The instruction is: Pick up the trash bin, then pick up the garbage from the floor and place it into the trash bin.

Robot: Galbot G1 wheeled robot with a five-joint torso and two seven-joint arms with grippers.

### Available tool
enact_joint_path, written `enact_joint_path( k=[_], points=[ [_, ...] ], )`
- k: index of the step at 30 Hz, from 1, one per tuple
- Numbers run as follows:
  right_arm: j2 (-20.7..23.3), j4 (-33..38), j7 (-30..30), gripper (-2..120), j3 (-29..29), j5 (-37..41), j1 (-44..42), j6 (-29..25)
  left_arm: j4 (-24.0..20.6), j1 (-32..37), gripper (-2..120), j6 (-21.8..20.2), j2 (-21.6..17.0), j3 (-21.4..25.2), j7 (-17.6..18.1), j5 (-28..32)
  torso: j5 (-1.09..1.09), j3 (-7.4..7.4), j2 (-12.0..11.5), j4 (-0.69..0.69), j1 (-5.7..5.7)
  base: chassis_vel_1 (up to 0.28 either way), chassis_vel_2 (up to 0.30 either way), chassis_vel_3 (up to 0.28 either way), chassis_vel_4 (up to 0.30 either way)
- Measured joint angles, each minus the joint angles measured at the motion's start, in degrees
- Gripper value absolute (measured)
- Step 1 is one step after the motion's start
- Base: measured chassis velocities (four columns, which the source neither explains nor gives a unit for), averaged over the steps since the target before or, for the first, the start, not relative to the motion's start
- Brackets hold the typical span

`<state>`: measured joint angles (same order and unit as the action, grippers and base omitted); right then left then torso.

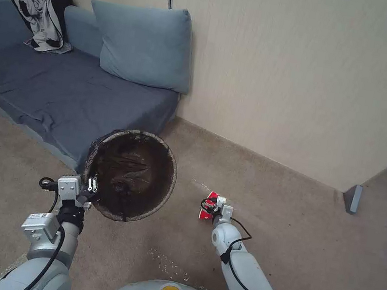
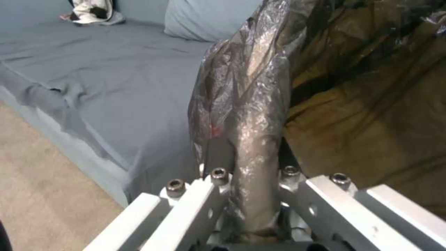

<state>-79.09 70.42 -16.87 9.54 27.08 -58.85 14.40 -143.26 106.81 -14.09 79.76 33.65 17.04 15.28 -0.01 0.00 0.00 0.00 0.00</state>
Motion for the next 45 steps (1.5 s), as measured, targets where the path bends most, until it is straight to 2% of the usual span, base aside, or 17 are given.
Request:
enact_joint_path(
  k=[8,10,14,15,18,19,21,22,24,33,38,39,42,44,45],
  points=[
    [-0.3,-0.5,0.0,57,0.5,0.2,-0.2,-0.2,0.0,-0.2,3,0.1,-0.1,-0.1,0.0,0.1,0.0,0.0,0.0,0.0,0.0,0.0,0.0,0.0,0.0],
    [-0.4,-0.6,0.0,53,0.6,0.3,-0.3,-0.2,0.0,-0.1,3,0.1,-0.1,-0.1,0.0,0.1,0.0,0.0,0.0,0.0,0.0,0.0,0.0,0.0,0.0],
    [-0.4,-1.1,0.0,34,0.9,0.6,-0.3,-0.5,0.0,-0.1,3,0.1,-0.1,-0.1,0.0,0.1,0.0,0.0,0.0,0.0,0.0,0.0,0.0,0.0,0.0],
    [-0.4,-1.1,0.0,34,0.9,0.6,-0.3,-0.5,0.0,-0.1,3,0.1,-0.1,-0.1,0.0,0.1,0.0,0.0,0.0,0.0,0.0,0.0,0.0,0.0,0.0],
    [-0.4,-1.4,-0.1,21,1.0,0.6,-0.3,-0.9,0.0,-0.1,3,0.1,-0.1,0.0,0.0,0.1,0.0,0.0,0.0,0.0,0.0,0.0,0.0,0.0,0.0],
    [-0.4,-1.4,-0.1,21,1.0,0.6,-0.3,-0.9,0.0,-0.1,3,0.1,-0.1,0.0,0.0,0.1,0.0,0.0,0.0,0.0,0.0,0.0,0.0,0.0,0.0],
    [-0.4,-1.4,-0.1,10,1.0,0.6,-0.3,-1.1,0.0,-0.2,3,0.1,-0.1,-0.1,0.0,0.1,0.0,0.0,0.0,-0.01,0.0,0.0,0.0,0.0,0.0],
    [-0.4,-1.4,-0.1,10,1.0,0.6,-0.3,-1.1,0.0,-0.2,3,0.1,-0.1,-0.1,0.0,0.1,0.0,0.0,0.0,-0.01,0.0,0.0,0.0,0.0,0.0],
    [-0.3,-1.3,-0.2,0,1.0,0.6,-0.3,-1.1,0.0,-0.3,3,0.1,-0.1,-0.1,0.0,0.1,0.0,0.0,0.0,-0.01,0.0,0.0,0.0,0.0,0.0],
    [0.1,-0.3,-0.2,0,1.2,0.8,-0.4,-1.1,0.0,-0.3,3,0.1,-0.1,-0.2,0.0,0.1,0.01,0.0,0.0,0.0,0.0,0.0,0.0,0.0,0.0],
    [1.3,3.6,-0.4,0,1.4,0.8,-1.6,-1.1,0.0,-0.3,3,0.1,-0.1,-0.2,0.0,0.1,0.02,0.0,0.0,0.0,0.0,0.0,0.0,0.0,0.0],
    [1.8,4.9,-0.5,0,1.3,0.8,-2.0,-1.1,0.0,-0.3,3,0.1,-0.1,-0.2,0.0,0.1,0.02,0.0,0.0,0.0,0.0,0.0,0.0,0.0,0.0],
    [5.8,15.5,-0.5,0,0.9,1.5,-5.1,-0.2,0.0,-0.2,3,0.1,-0.1,-0.2,0.0,0.1,0.02,0.0,0.0,-0.01,0.0,0.0,0.0,0.0,0.0],
    [6.6,17.4,-0.4,0,0.9,1.7,-5.7,0.0,0.0,-0.2,3,0.1,-0.1,-0.2,0.0,0.1,0.01,0.0,0.0,0.0,0.0,0.0,0.0,0.0,0.0],
    [8.7,22.4,-0.4,0,0.9,2.5,-7.2,0.7,0.0,-0.2,3,0.0,-0.2,-0.3,-0.1,0.1,0.01,0.0,0.0,-0.01,0.0,0.0,0.0,0.0,0.0]
  ],
)
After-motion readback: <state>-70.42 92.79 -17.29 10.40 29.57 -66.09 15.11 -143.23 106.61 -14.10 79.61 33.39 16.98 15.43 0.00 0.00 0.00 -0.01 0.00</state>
